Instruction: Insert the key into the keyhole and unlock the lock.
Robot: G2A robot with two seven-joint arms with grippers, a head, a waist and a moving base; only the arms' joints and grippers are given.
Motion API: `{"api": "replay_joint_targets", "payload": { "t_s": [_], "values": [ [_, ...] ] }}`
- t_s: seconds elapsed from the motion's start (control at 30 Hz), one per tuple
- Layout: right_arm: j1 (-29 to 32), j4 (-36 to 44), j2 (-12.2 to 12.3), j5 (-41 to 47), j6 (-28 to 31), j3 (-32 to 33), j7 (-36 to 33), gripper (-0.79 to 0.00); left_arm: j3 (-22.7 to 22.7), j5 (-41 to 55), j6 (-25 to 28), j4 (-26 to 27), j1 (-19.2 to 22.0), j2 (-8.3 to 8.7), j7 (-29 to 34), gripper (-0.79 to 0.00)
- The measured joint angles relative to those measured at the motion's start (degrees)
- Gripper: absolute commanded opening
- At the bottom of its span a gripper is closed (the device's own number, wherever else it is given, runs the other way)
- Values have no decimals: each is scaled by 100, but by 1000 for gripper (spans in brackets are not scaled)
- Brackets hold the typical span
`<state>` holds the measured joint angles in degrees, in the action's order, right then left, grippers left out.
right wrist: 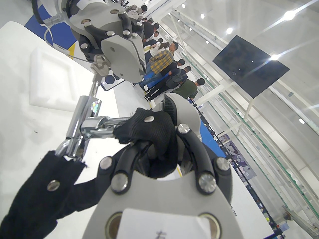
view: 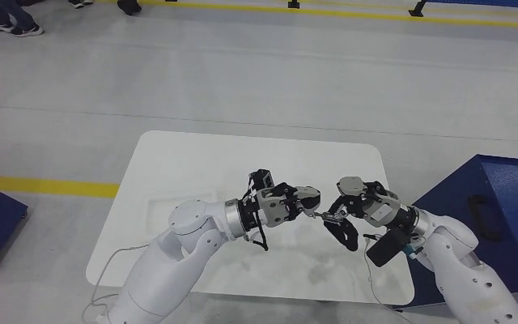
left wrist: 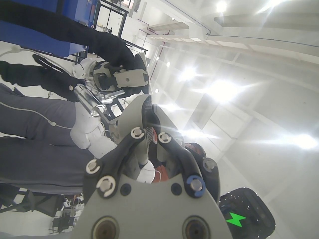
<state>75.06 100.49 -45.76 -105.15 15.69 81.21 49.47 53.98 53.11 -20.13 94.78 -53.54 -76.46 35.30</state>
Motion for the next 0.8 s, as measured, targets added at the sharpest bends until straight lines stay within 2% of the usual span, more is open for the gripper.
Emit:
{"api": "replay_joint_targets", "payload": {
  "t_s": [0.27,0.5,0.8],
  "values": [
    [5,12,-26,-16,48,33,-54,-785,-158,79,206,-81,-21,-66,67,-785],
    [-24,-67,-67,399,333,42,-309,-785,-256,163,789,-100,-110,-146,41,-785],
    [-74,-131,-111,624,498,36,-393,-785,-489,-408,1267,-106,-126,-229,-244,-785]
  ]
}}
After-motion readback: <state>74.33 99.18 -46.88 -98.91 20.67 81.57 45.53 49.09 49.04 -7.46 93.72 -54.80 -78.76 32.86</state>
